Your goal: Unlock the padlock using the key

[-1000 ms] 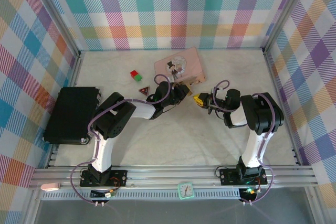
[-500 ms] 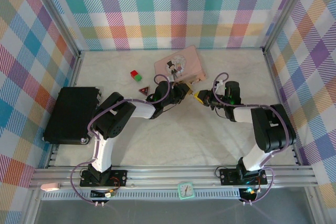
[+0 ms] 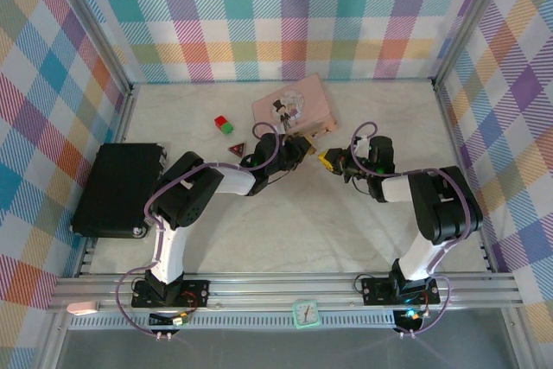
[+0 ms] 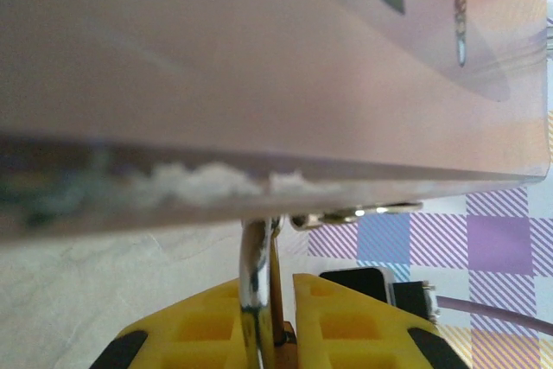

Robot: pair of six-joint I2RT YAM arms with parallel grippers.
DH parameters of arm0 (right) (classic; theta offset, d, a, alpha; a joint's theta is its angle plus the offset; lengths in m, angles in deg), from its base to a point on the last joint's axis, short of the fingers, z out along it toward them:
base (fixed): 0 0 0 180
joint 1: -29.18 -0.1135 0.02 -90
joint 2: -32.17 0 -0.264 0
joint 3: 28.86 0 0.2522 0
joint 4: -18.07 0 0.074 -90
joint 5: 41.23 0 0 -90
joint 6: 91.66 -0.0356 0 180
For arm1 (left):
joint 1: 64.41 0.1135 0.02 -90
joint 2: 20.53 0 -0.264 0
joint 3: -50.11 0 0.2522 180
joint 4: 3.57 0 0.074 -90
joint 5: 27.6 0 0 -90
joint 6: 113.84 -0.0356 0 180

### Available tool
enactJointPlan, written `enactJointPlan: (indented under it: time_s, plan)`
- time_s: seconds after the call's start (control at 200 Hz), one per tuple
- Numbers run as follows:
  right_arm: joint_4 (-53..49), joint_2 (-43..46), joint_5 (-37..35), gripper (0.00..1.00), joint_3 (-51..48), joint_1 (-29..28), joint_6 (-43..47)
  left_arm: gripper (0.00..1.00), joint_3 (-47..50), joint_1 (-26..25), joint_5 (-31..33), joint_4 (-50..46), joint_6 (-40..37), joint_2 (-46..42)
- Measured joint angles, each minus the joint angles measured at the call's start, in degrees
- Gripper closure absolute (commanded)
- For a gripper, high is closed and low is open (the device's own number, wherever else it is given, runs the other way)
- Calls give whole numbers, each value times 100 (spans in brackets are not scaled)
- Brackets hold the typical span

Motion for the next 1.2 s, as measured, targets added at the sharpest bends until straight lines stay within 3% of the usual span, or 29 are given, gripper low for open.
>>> enactJointPlan:
  time_s: [0.155, 0.3, 0.87, 1.2]
  plan:
    - [752, -402, 114, 100, 0, 0, -800, 100, 2, 33, 98, -9, 2, 0]
    - [1073, -564, 199, 100, 0, 2, -935, 100, 2, 42, 133, -22, 7, 0]
    - [1097, -603, 614, 100, 144, 24, 623, 100, 2, 107, -4, -291, 297, -151]
    - [411, -382, 667, 100, 188, 22, 1364, 100, 0, 114, -195, -291, 243, -151]
